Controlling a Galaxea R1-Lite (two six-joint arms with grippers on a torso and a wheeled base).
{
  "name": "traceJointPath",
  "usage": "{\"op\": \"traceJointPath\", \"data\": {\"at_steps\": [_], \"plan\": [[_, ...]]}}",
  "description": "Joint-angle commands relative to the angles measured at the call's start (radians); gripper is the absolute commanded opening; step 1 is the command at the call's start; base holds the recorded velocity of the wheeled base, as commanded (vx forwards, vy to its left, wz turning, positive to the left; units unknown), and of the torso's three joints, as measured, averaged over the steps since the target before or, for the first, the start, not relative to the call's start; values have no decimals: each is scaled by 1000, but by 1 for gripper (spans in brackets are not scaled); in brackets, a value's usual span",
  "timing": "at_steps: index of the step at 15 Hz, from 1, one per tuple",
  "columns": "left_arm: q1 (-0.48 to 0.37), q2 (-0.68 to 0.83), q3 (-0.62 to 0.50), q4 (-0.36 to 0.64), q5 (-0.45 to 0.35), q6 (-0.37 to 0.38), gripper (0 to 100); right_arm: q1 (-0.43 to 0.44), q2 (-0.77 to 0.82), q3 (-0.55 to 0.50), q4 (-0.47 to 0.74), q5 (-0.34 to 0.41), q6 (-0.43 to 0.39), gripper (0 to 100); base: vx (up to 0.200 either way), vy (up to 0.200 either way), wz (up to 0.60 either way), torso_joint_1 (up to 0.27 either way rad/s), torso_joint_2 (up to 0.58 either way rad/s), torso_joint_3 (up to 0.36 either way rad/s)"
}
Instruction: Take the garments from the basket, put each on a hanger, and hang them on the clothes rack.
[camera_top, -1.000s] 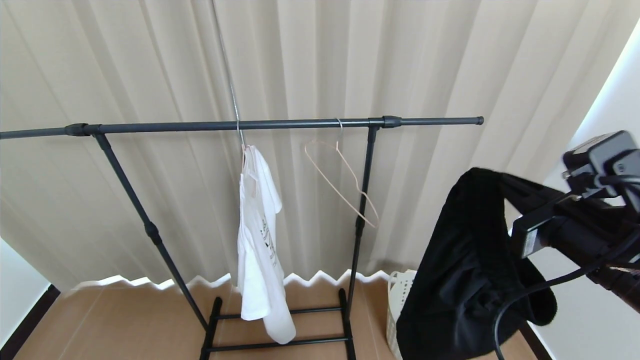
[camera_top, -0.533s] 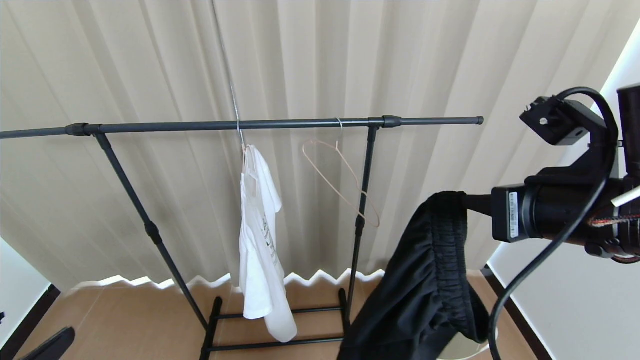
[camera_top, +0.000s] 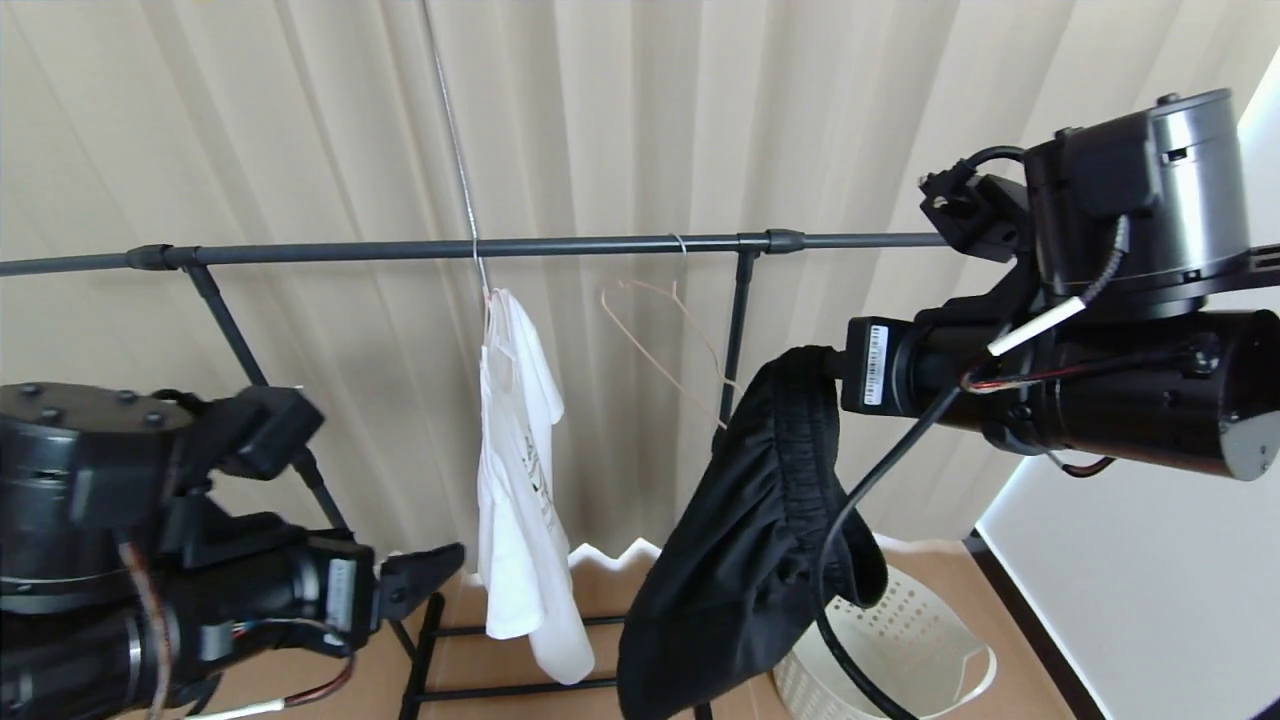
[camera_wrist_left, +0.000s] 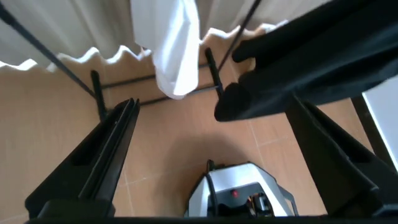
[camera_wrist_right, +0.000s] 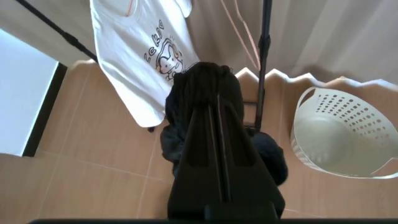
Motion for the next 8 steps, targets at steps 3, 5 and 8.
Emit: {"op": "traceJointPath", "data": {"at_steps": [3,5,8], "plan": [[-219,334,-190,-48,19,-80,100,38,76,-50,-1,-30,25,0,0,0,0,0,0,0],[-242,392,-219,-56,1,-74,100,33,74,-64,-1,-32,34,0,0,0,0,0,0,0],[-245,461,-278,-116,-33,-82,100,33,80,-93,3,-40,74,0,0,0,0,0,0,0]]}}
